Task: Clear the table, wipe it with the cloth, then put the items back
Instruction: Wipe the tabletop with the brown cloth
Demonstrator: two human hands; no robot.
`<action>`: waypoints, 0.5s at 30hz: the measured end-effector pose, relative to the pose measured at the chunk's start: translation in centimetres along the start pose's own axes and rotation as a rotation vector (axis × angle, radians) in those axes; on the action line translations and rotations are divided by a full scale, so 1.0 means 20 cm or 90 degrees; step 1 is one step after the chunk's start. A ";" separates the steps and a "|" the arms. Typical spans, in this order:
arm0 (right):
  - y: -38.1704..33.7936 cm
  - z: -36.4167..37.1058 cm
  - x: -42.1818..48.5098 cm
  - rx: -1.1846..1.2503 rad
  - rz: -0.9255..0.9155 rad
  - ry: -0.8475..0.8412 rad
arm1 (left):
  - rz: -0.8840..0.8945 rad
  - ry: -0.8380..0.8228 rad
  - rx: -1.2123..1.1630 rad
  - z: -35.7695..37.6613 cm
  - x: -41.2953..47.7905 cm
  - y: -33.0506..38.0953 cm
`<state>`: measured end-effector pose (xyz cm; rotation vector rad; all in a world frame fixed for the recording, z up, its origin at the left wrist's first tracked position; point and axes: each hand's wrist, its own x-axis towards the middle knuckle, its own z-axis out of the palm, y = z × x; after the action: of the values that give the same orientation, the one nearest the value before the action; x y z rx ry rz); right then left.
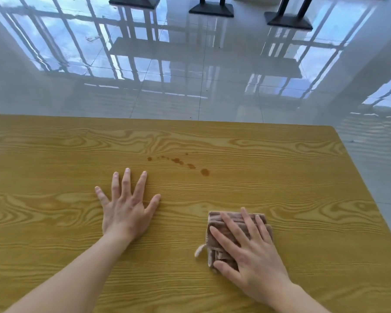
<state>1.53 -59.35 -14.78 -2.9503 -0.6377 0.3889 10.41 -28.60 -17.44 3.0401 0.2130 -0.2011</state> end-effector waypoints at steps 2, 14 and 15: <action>0.13 -0.03 0.06 -0.023 0.008 -0.006 | -0.003 -0.003 0.003 0.00 0.00 0.00; -0.12 0.03 0.10 0.015 0.068 0.047 | -0.001 0.015 -0.005 0.01 0.00 0.01; -0.08 0.03 0.07 0.013 0.066 0.031 | -0.002 0.017 -0.009 0.01 0.01 0.01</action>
<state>1.90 -57.21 -15.45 -2.9718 -0.4734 0.3280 10.53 -28.73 -17.56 3.0307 0.2190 -0.1587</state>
